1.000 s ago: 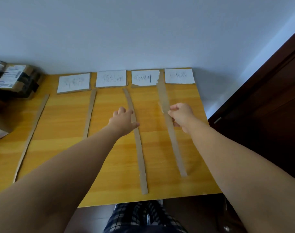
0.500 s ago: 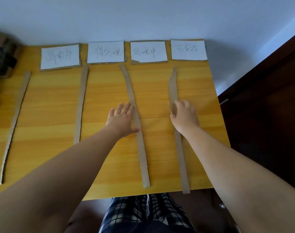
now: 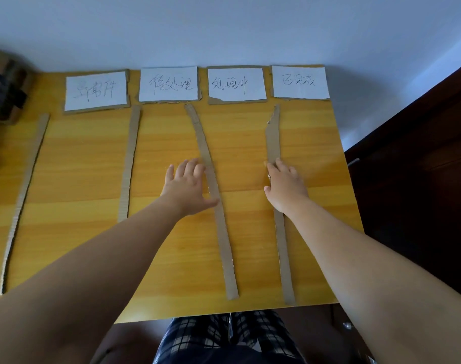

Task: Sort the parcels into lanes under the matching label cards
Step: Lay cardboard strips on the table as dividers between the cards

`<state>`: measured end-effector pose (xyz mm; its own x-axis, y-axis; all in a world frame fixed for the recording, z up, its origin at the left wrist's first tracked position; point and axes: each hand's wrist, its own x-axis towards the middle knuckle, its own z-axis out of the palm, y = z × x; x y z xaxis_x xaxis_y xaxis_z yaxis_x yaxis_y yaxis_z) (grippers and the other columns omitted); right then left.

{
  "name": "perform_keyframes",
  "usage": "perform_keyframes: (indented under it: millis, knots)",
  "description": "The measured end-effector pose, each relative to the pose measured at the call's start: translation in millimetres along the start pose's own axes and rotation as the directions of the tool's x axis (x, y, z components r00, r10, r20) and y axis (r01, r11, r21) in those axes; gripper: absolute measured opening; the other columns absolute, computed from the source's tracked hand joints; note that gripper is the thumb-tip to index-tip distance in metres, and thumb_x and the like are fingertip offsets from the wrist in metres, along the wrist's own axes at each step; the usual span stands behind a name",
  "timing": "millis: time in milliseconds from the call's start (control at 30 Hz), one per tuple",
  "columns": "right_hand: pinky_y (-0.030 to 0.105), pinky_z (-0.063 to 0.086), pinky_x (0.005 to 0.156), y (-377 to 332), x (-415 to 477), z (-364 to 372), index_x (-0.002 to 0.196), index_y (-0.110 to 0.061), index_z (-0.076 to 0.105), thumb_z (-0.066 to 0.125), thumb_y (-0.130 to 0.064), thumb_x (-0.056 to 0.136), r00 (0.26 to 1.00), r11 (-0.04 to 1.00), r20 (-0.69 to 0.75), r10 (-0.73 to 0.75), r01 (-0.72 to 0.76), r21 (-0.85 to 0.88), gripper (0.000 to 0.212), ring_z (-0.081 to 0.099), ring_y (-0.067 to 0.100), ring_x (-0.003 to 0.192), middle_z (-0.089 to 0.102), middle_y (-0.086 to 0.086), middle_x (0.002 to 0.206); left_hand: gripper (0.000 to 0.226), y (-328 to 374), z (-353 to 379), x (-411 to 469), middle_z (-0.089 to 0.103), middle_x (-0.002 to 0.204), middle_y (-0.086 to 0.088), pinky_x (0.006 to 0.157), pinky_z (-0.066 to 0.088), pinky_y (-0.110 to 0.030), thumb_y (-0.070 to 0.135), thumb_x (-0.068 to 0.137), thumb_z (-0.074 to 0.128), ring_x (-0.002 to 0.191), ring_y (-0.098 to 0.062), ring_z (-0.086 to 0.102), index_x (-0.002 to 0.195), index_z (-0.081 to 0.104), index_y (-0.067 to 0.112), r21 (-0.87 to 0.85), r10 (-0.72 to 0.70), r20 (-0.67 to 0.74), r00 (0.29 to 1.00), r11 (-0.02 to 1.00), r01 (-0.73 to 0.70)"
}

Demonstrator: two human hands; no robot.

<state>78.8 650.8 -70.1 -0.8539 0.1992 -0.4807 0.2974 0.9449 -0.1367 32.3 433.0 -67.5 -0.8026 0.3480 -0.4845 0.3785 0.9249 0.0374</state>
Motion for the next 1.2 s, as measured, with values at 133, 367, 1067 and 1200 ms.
perform_keyframes:
  millis: [133,367,1067,1200]
  knots:
    - [0.043,0.027,0.115,3,8,-6,0.154,-0.022,0.01,0.049,-0.025,0.099,0.999,1.0,0.03,-0.021,0.022,-0.02,0.068,0.014,0.03,0.146,0.005,-0.001,0.163,0.107,11,1,3,-0.003,0.162,-0.004,0.117,-0.002,-0.053,0.082,0.074,0.041,0.149,-0.027,-0.005,0.154,0.003,0.021,0.044,0.006,0.042,0.999,0.999,-0.008]
    - [0.045,0.028,0.114,8,13,-9,0.155,-0.023,0.008,0.054,-0.025,0.097,0.998,0.998,0.056,-0.018,0.021,-0.051,0.074,0.013,0.03,0.146,0.003,-0.002,0.163,0.111,8,0,10,-0.008,0.162,0.0,0.116,-0.003,-0.054,0.074,0.076,0.053,0.148,-0.027,-0.012,0.153,-0.006,0.022,0.115,0.023,0.073,0.997,0.993,-0.031]
    - [0.048,0.036,0.109,-30,-21,-76,0.151,-0.022,0.028,0.042,-0.023,0.101,0.99,0.99,0.026,-0.139,0.138,0.02,0.052,0.02,0.032,0.144,0.02,0.006,0.159,0.069,-22,-80,-46,0.027,0.155,-0.009,0.112,0.027,-0.046,0.052,0.092,0.05,0.143,-0.03,0.022,0.148,0.028,0.018,-0.04,0.02,-0.247,0.969,0.999,-0.031]
    - [0.043,0.042,0.103,-68,-38,-104,0.142,-0.016,0.043,0.042,-0.027,0.101,0.977,0.979,-0.076,-0.202,0.201,-0.01,0.043,0.041,0.032,0.133,0.042,0.01,0.148,0.059,-54,-108,-77,0.039,0.147,-0.009,0.106,0.036,-0.044,0.043,0.095,0.05,0.135,-0.031,0.035,0.145,0.034,0.016,-0.124,-0.014,-0.322,0.947,0.992,-0.028]
